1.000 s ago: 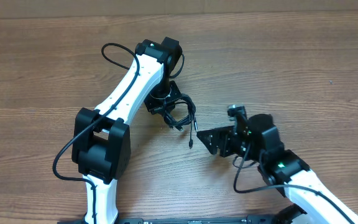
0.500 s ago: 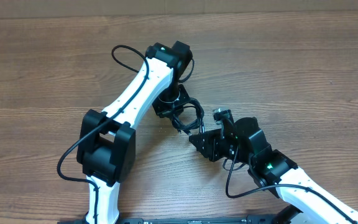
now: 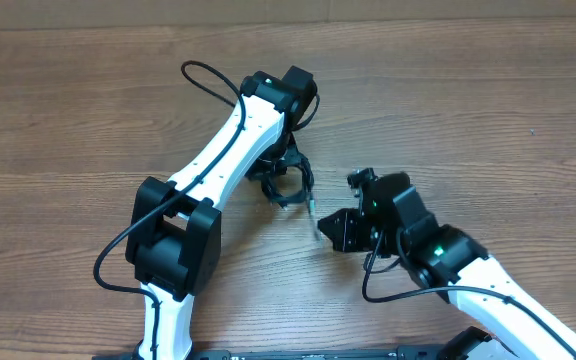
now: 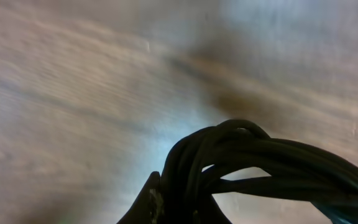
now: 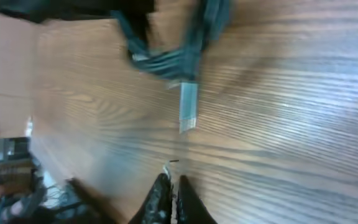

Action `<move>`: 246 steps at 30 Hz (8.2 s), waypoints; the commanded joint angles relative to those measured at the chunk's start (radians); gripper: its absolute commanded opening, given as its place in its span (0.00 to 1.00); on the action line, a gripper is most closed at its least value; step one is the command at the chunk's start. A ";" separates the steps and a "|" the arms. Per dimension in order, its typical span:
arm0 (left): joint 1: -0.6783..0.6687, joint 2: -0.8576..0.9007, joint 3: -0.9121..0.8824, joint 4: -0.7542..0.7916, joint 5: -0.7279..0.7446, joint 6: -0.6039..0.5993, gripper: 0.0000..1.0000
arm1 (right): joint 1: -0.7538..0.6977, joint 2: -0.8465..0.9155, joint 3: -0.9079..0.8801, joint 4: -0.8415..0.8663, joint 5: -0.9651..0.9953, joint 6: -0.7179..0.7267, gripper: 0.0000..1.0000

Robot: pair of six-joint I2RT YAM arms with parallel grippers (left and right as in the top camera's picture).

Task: Untangle cables

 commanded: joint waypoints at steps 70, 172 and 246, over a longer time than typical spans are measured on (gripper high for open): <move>0.031 -0.124 0.073 0.020 0.267 0.185 0.04 | 0.006 0.211 0.312 -0.140 0.272 0.118 0.04; 0.075 -0.112 0.072 0.174 0.391 0.250 0.71 | -0.406 0.695 0.286 -0.047 0.112 0.082 0.04; 0.230 0.035 0.229 -0.257 1.186 1.838 0.04 | -0.685 0.397 0.351 -0.280 -0.541 -0.345 0.93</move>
